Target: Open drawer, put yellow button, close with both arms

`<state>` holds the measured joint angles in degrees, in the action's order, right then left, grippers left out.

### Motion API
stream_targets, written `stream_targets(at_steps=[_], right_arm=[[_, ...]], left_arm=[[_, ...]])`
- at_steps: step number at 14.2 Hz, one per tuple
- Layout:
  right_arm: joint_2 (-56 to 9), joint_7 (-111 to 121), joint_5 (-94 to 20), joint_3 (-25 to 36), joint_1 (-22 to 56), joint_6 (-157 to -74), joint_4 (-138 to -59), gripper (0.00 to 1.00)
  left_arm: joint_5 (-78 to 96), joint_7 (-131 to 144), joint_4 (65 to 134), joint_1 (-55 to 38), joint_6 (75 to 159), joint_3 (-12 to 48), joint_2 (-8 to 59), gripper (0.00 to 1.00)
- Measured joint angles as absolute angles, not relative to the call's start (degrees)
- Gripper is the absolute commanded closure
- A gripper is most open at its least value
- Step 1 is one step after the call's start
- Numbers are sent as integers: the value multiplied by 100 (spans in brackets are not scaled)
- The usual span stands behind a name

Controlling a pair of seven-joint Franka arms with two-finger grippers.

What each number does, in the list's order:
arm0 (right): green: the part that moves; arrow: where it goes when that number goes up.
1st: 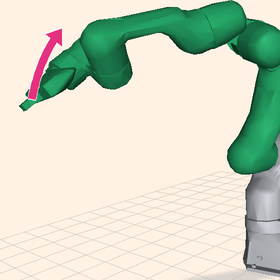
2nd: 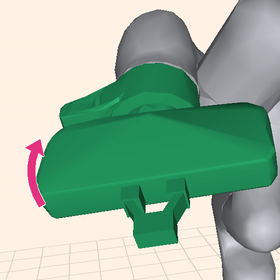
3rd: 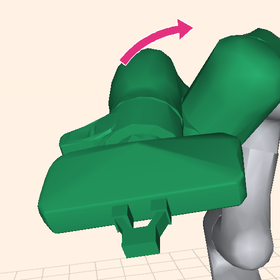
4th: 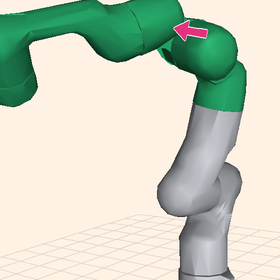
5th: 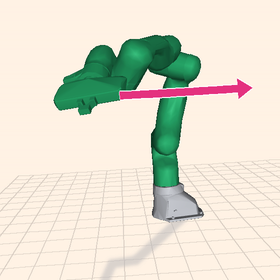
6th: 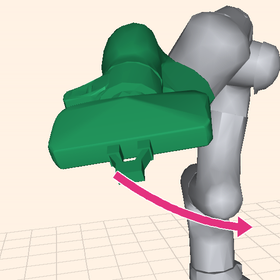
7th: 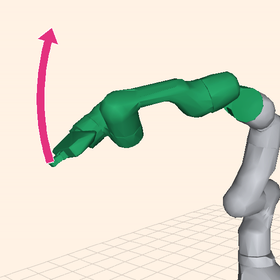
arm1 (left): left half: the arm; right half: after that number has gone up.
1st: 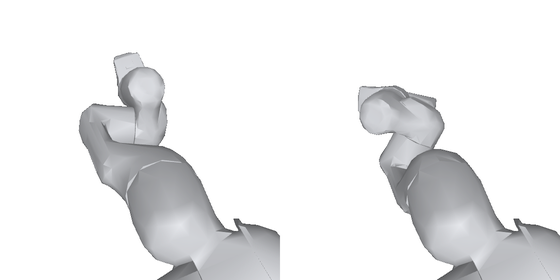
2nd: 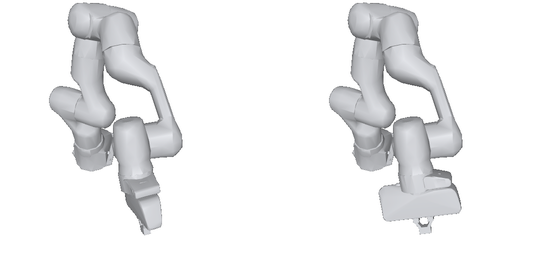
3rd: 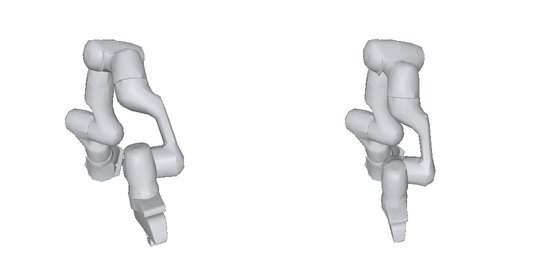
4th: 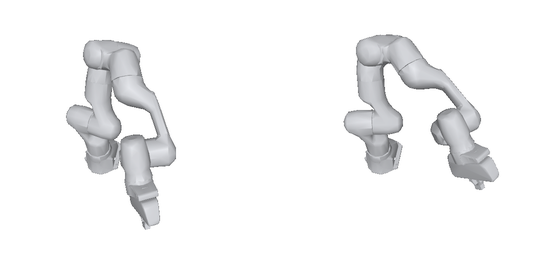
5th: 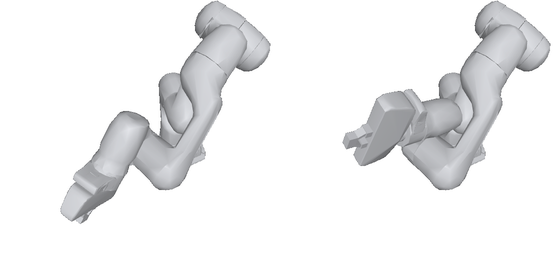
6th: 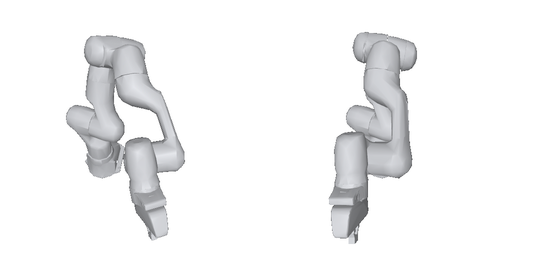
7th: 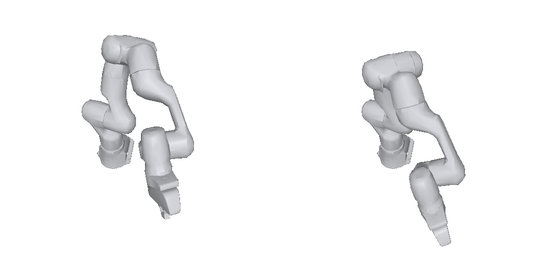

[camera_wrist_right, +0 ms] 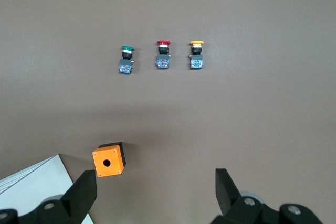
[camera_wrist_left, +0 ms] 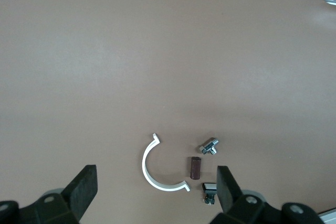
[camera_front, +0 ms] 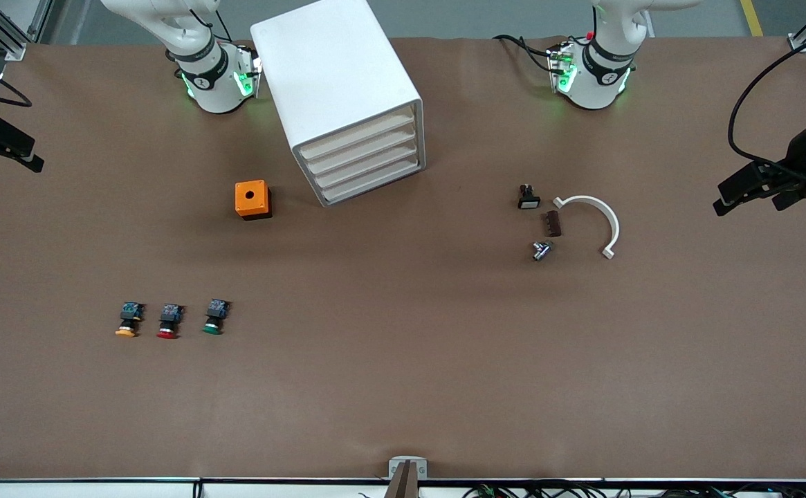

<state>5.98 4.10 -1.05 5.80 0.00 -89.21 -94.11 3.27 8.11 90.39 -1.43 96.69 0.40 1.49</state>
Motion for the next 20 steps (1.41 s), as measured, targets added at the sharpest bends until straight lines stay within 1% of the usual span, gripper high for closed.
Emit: stream_targets(at_steps=[6,10,14,20], right_arm=[[570,409,-95,599,-4,-8921,-9418,0],[523,408,-92,622,-16,-8922,-9419,0],[523,408,-92,621,-15,-8923,-9419,0],[492,408,-88,652,-45,-8941,-9419,0]], left_arm=[[327,814,9068,-78,9676,45,868,0],[327,1273,9068,-483,9691,141,1500,0],[663,2896,9005,-1209,9651,187,1828,0],[2699,6291,8288,-2115,9237,203,2775,0]])
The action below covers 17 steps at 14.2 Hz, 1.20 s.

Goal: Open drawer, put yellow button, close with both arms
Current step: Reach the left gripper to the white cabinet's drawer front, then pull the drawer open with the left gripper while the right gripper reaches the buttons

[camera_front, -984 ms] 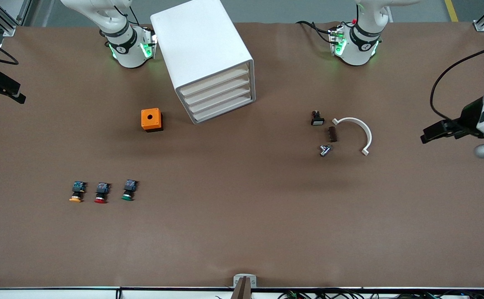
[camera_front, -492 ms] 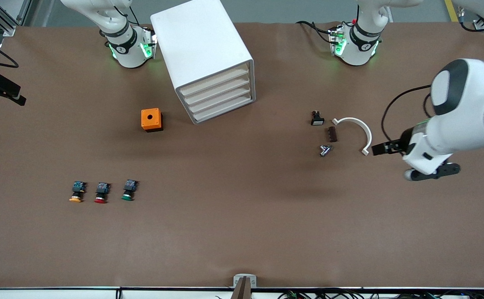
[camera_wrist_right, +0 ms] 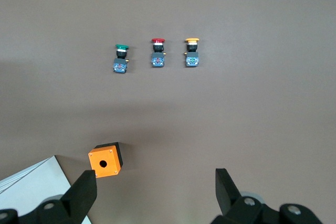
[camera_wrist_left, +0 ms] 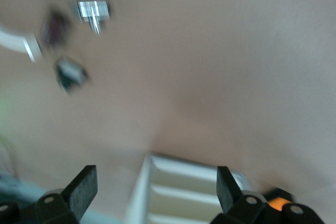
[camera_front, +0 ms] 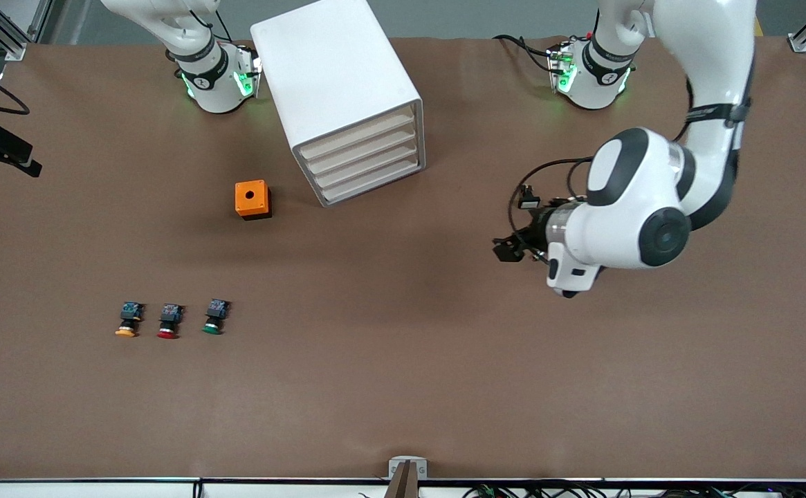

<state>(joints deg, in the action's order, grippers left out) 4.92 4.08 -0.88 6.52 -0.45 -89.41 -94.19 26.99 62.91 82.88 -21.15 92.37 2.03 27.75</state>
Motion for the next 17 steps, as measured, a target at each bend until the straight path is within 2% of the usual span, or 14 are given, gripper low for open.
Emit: stream_targets(at_steps=[5,10,12,15,17], right_arm=[[472,408,-85,668,-62,-8973,-9419,0],[436,408,-82,672,-64,-9131,-9422,0],[207,409,-80,679,-73,-9433,-9440,0],[-498,442,-77,692,-262,-10010,-9443,0],[-974,497,-77,701,-405,-10374,-9441,0]], left_arm=[[4001,9260,8160,-2502,8422,307,3204,0],[4584,11569,8114,-2600,8090,885,3807,0],[4881,12108,8103,-2601,7978,941,3962,3],[5209,12677,8099,-2590,7902,941,4186,32],[5553,12830,8098,-2573,7887,940,4363,42]])
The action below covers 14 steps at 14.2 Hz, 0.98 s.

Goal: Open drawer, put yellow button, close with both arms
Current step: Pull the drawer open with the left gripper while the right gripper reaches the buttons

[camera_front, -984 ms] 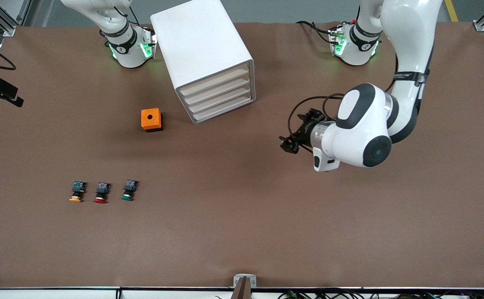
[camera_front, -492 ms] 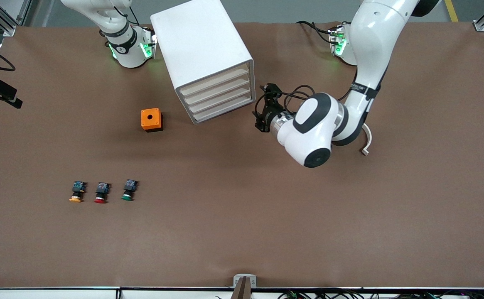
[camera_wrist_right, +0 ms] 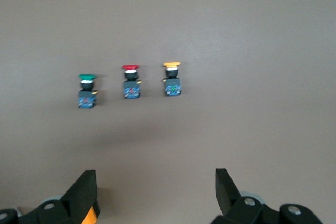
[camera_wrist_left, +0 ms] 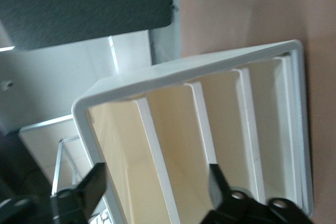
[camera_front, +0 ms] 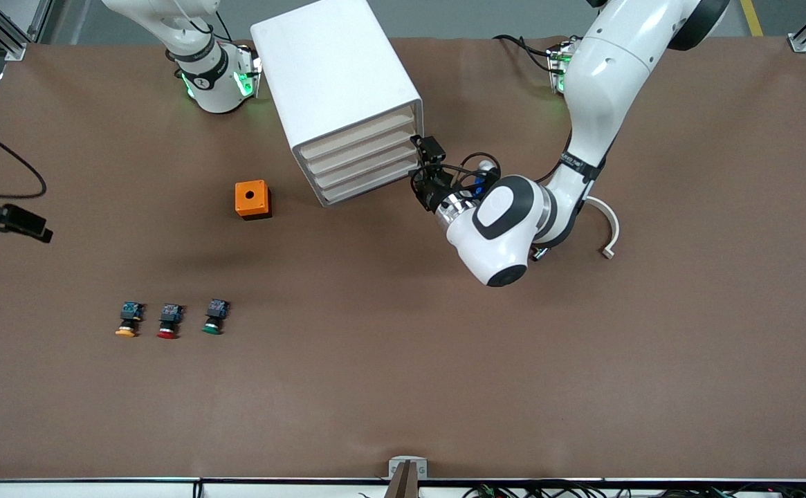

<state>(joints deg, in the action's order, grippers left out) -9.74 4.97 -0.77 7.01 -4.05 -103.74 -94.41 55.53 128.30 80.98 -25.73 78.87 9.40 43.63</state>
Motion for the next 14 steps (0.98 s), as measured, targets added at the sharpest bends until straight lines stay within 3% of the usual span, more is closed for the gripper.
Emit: stream_targets(at_steps=[10,14], right_arm=[[-2616,524,-77,643,-429,-12756,-9822,0],[-2940,524,-78,627,-426,-13510,-10193,0]], left_arm=[[6285,13077,8099,-2905,7764,964,4824,43],[6354,13087,8100,-3196,7764,965,4842,60]])
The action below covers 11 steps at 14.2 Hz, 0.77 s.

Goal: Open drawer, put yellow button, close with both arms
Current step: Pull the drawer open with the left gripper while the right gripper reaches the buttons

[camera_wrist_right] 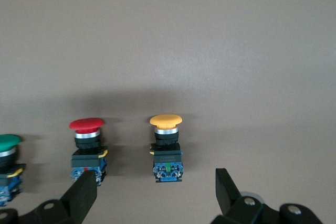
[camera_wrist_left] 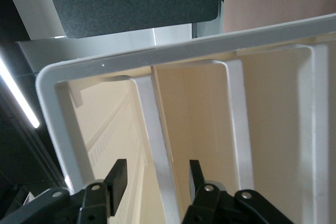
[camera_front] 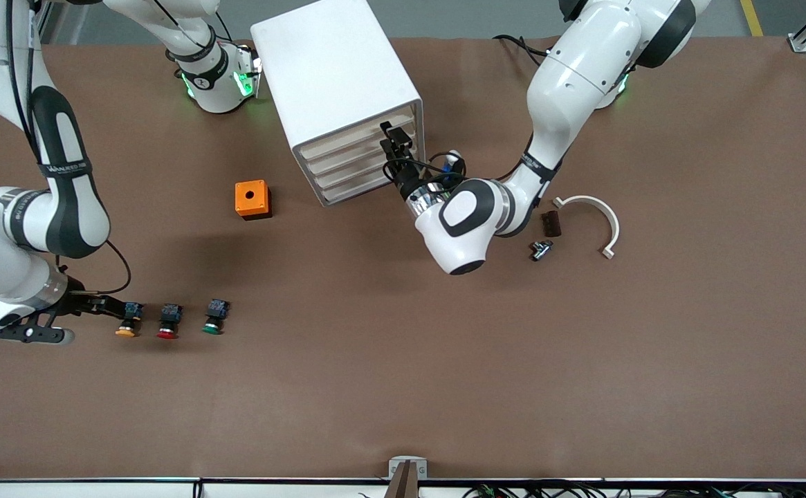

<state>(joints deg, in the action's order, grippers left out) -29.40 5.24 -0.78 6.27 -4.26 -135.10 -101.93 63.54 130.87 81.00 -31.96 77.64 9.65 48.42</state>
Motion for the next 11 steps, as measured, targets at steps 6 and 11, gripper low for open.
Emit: stream_targets(at_steps=[6,11], right_arm=[[-3263,538,-83,638,-458,-14147,-10361,0],[-3541,545,-84,640,-466,-14648,-10668,0]], left_arm=[[6355,13152,8100,-3425,7763,964,4927,84],[6391,13363,8093,-3417,7739,964,4927,92]])
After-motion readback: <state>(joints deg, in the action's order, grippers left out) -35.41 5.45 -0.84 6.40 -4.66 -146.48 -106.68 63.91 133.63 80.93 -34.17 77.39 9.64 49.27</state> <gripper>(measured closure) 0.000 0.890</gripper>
